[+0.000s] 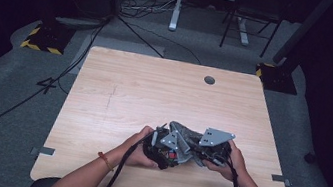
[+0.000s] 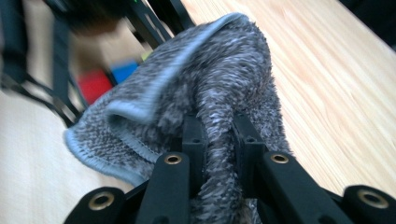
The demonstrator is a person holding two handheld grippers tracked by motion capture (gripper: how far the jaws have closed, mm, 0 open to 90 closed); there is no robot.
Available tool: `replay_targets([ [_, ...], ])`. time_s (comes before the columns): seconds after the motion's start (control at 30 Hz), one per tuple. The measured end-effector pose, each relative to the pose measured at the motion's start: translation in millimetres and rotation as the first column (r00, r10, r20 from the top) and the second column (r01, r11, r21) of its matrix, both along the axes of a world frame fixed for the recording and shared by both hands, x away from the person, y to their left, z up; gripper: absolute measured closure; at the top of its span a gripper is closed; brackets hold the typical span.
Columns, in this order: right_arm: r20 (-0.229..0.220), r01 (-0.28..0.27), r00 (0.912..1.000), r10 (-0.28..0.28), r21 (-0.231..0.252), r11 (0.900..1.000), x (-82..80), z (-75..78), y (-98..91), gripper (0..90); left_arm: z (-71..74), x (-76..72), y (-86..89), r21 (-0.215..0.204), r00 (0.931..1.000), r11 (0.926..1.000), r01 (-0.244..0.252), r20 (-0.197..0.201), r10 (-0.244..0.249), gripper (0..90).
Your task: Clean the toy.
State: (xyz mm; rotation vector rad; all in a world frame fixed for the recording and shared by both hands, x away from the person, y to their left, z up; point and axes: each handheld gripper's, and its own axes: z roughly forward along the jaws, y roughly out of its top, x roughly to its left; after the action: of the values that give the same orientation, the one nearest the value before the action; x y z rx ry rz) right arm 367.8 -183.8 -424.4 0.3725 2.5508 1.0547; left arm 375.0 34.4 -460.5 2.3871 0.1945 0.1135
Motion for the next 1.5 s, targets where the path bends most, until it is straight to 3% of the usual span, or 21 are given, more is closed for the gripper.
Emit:
replay_targets([
  [0.13,-0.014,0.004,0.9999,-0.004,-0.007,1.0,1.6,-4.5,-5.8,78.9,5.4,1.1,9.1,-0.029,0.9994,0.9991,-0.029,0.017,0.03,33.8],
  [0.33,-0.003,-0.076,0.9971,0.077,0.042,0.9962,-14.0,5.0,0.7,78.8,2.2,2.2,9.2,-0.001,0.9988,0.999,-0.044,0.021,0.044,33.9],
  [0.43,0.023,-0.114,0.9933,0.113,0.045,0.9924,-24.9,10.1,8.5,78.8,0.1,0.2,3.8,0.013,0.999,0.999,-0.043,0.015,0.042,33.9],
  [0.53,0.015,-0.165,0.9863,0.164,0.089,0.9823,-30.3,13.8,15.8,78.6,-0.9,-5.3,-5.9,0.022,0.9998,0.9997,-0.006,0.018,0.005,33.9],
  [0.6,0.027,-0.18,0.9836,0.178,0.074,0.981,-34.0,14.3,22.8,78.5,-2.0,-8.0,-11.1,0.03,0.9998,0.9995,0.003,0.022,-0.003,33.9],
  [0.67,0.049,-0.162,0.9859,0.16,0.04,0.986,-34.3,13.0,27.1,78.5,-4.3,-7.9,-11.6,0.037,0.9994,0.9992,-0.012,0.034,0.01,33.9],
  [0.8,0.064,-0.098,0.9933,0.096,0.024,0.9949,-23.6,7.8,25.2,78.7,-5.5,-6.2,-8.8,0.051,0.9995,0.9986,-0.018,0.028,0.016,33.9],
  [0.93,0.05,-0.055,0.9973,0.054,0.017,0.9984,-13.8,3.2,15.8,78.8,-5.3,-6.1,-6.9,0.053,0.9993,0.9985,-0.015,0.034,0.013,33.9],
  [1.07,0.035,-0.007,0.9994,0.007,0.004,1.0,-6.3,-1.4,2.3,78.8,-0.6,-5.1,-2.5,0.021,0.9988,0.9996,-0.021,0.045,0.02,33.9],
  [1.2,0.004,0.007,1.0,-0.007,-0.011,0.9999,-2.0,-8.1,-5.3,78.8,7.6,-4.6,4.9,-0.023,0.9982,0.9993,-0.031,0.05,0.032,33.9],
  [1.4,-0.069,-0.049,0.9961,0.055,0.091,0.9947,-2.9,-8.0,-7.2,78.7,7.5,-5.6,8.5,-0.034,0.9981,0.9988,-0.035,0.05,0.036,33.9],
  [1.5,-0.076,-0.057,0.9948,0.067,0.128,0.9902,-4.5,-7.3,-8.1,78.7,7.9,-5.5,8.8,-0.042,0.9983,0.9987,-0.03,0.048,0.032,33.9],
])
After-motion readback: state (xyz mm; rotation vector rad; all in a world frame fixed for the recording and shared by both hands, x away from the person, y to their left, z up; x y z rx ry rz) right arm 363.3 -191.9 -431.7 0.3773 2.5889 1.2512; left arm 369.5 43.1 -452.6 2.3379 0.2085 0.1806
